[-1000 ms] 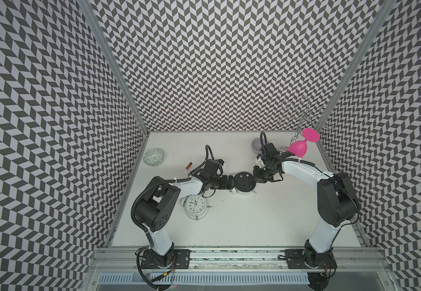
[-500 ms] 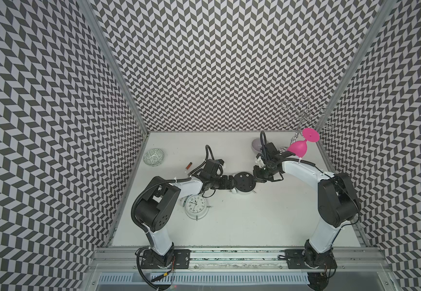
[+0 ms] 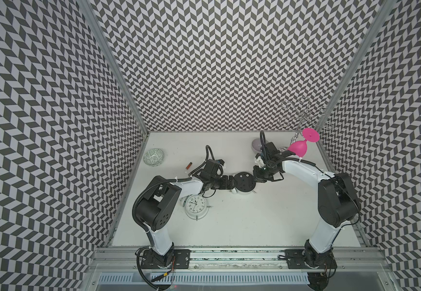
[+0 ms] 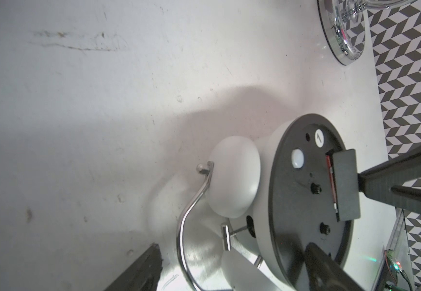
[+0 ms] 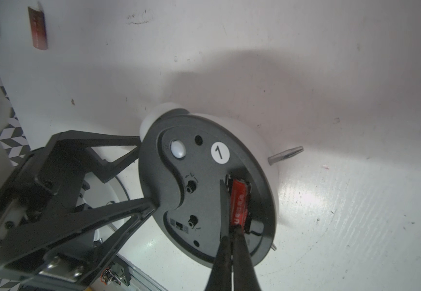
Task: Insert the battery into the alarm
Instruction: Install the cover on the alarm.
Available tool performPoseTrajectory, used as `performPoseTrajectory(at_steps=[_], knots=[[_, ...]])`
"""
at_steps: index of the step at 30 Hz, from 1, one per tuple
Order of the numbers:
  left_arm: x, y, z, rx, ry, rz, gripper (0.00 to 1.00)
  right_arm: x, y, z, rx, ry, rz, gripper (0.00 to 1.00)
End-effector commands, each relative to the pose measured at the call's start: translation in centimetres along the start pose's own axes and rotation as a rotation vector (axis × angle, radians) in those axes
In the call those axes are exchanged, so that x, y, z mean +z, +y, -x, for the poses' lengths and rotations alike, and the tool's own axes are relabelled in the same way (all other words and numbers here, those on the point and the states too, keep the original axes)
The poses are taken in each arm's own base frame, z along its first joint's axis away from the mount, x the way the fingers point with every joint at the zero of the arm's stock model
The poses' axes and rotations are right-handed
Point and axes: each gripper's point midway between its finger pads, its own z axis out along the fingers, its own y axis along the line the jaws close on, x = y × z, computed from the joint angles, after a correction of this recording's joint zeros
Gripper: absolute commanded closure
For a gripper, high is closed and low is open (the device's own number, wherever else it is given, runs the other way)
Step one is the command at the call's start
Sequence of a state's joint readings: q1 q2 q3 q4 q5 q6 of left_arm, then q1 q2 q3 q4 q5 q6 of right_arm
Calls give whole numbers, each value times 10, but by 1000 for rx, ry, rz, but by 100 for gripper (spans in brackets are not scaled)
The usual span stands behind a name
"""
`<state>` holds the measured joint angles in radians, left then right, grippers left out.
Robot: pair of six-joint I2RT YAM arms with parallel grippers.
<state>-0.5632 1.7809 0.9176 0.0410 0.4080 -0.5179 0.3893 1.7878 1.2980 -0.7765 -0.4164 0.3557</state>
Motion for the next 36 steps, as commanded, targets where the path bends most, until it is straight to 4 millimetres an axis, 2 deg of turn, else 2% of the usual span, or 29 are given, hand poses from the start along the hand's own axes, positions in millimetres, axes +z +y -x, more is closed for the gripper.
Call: performPoseTrajectory(at_steps=[1,6,23,31,36], knots=[[5,0,-3,-5,8,0,11,6,2,-1,-13,3,49,100],[5,1,-2,-5,9,8,11,11,-4,-3,-4,8,44,100],[8,4,-4,-11,19,20,12,-3,-6,-2,48,-34,54,100],[8,4,-5,-10,20,19,12,5,-8,-5,63,-17,68,100],[9,5,-6,-11,23,19,11,8,-2,-9,78,-3,113,100]])
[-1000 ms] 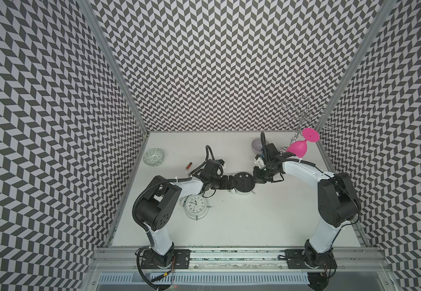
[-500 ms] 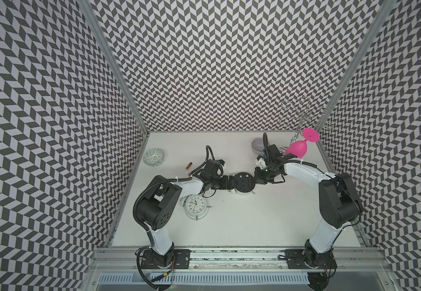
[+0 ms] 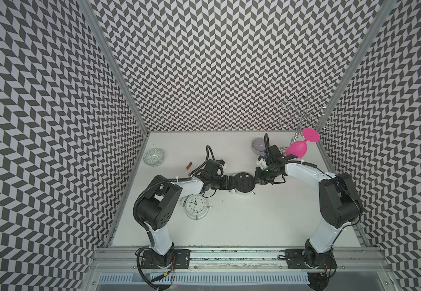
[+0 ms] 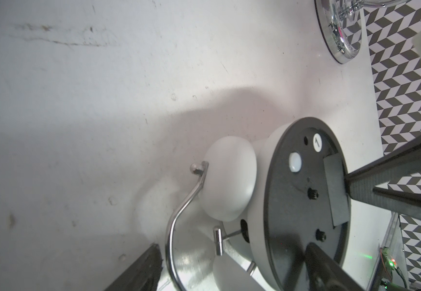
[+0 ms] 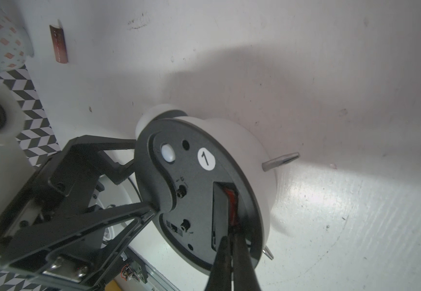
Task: Insert the battery into the alarm
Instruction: Install the cover on the alarm.
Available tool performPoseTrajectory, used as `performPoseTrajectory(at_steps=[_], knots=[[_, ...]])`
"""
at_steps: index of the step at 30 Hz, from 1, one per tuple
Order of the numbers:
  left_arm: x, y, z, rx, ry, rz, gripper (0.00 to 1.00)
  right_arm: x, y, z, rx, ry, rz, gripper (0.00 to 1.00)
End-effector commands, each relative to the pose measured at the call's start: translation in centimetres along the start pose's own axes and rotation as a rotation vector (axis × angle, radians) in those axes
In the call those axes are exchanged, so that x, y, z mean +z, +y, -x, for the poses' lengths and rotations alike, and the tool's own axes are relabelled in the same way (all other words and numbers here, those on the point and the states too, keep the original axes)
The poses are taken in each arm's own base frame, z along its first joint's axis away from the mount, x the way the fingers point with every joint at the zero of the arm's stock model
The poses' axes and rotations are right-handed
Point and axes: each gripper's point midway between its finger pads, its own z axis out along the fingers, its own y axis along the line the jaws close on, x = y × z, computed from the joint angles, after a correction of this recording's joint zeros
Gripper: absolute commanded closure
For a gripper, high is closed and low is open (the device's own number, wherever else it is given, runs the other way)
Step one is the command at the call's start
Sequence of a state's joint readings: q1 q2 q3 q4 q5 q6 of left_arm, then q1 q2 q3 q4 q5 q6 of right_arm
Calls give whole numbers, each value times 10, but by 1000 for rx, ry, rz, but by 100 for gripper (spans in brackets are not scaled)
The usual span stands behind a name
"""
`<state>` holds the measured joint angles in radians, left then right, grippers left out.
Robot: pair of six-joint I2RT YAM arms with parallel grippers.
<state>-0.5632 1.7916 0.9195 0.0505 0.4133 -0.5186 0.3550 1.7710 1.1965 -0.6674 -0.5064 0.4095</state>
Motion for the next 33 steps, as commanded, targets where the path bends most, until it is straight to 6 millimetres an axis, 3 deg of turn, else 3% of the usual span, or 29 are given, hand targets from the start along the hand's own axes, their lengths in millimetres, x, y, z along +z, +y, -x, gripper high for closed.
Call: performPoseTrajectory(at_steps=[1,18,33], knots=[[6,4,-6,-10,21,22,12,-1,5,-2,5,-5,32,100],[6,4,-7,-11,21,20,12,-12,13,1,21,-31,91,100],[7,5,-7,-11,22,19,12,-6,12,-2,42,-14,131,100]])
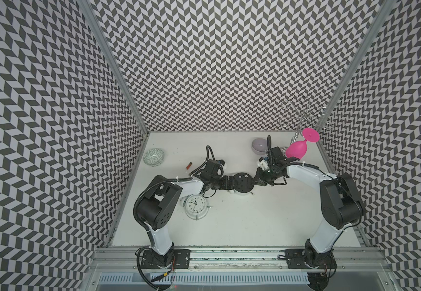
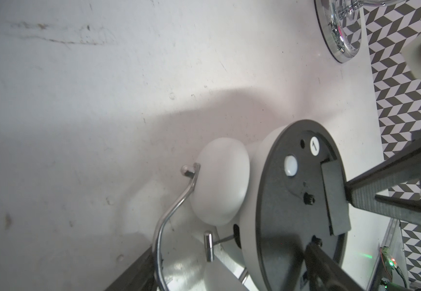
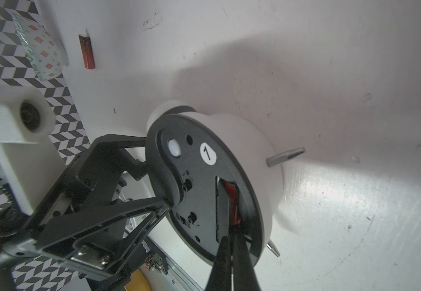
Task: Insert the battery into the alarm
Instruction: Install the cover on the alarm.
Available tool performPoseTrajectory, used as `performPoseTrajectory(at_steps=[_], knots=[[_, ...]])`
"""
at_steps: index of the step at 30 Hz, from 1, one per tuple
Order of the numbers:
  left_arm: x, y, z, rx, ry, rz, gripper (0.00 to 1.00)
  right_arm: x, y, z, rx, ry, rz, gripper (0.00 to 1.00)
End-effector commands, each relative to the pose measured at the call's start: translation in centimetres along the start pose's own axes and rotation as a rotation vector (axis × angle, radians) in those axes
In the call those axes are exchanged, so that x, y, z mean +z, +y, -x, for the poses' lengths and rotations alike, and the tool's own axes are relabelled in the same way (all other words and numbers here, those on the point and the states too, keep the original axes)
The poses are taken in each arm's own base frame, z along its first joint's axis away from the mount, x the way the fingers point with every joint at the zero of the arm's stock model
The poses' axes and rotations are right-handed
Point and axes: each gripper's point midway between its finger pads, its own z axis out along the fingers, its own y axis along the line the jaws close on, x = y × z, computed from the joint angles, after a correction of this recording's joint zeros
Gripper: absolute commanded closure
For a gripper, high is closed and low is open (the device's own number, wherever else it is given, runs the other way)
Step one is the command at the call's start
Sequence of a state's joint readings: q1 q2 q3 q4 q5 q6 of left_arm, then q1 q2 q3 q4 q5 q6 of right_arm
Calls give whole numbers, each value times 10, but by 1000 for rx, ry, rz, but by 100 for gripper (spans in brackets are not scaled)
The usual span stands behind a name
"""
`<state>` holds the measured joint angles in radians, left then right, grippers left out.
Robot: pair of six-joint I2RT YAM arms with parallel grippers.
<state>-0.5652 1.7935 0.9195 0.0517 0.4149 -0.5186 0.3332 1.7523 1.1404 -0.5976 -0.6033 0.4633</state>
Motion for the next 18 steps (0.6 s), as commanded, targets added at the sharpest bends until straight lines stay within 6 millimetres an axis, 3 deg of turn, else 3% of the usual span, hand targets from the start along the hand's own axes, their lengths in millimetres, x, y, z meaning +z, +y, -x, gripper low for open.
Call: performPoseTrajectory(at_steps=[1,18], knots=[[6,5,-5,-11,18,19,12,-6,8,2,-11,-20,41,100],[6,4,-5,-9,18,17,12,-10,18,4,-3,-37,103,100]])
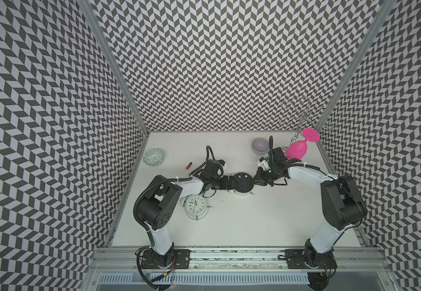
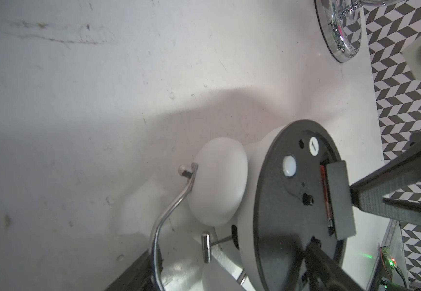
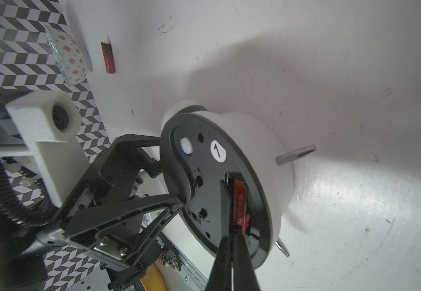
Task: Insert the battery into the alarm
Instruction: Install the cover on the alarm.
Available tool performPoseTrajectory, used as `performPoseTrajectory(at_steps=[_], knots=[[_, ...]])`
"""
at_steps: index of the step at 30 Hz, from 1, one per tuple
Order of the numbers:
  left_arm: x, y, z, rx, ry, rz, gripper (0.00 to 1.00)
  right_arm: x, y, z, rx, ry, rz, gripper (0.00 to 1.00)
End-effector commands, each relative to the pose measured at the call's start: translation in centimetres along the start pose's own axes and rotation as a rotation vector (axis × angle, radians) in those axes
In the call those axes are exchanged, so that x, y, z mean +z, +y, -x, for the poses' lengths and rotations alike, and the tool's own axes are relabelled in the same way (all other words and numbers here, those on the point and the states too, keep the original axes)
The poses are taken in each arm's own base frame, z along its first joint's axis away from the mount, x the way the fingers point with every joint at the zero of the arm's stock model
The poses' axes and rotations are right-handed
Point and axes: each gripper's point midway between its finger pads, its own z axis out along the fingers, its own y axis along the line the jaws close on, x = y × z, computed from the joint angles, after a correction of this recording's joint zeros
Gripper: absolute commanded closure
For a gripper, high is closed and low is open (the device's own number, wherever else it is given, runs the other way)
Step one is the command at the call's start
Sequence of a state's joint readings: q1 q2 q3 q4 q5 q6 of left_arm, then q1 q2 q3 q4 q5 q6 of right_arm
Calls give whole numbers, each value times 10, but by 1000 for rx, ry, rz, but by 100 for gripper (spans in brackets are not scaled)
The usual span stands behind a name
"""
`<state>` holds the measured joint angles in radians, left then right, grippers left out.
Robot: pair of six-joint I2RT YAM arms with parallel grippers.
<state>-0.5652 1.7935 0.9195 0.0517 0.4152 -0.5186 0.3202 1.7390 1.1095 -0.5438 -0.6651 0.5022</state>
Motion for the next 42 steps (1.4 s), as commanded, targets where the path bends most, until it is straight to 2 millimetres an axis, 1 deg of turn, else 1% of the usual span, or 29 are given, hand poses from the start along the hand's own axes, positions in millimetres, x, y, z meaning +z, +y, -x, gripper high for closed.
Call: performPoseTrajectory(at_steps=[1,9,22,26,31,42], knots=[[6,4,-5,-8,18,18,12,-7,11,3,-29,-31,35,100],[6,4,-5,-8,18,19,12,-5,0,4,-29,-36,-21,100],[6,5,-6,-11,20,19,12,-2,1,6,-25,-42,3,100],[7,5,-6,-9,23,20,12,-2,5,5,-29,-41,30,100],[7,4,-6,-9,21,19,12,-6,8,6,-49,-54,28,100],[7,5,-7,-13,24,19,12,1,2,6,-38,-52,34,100]])
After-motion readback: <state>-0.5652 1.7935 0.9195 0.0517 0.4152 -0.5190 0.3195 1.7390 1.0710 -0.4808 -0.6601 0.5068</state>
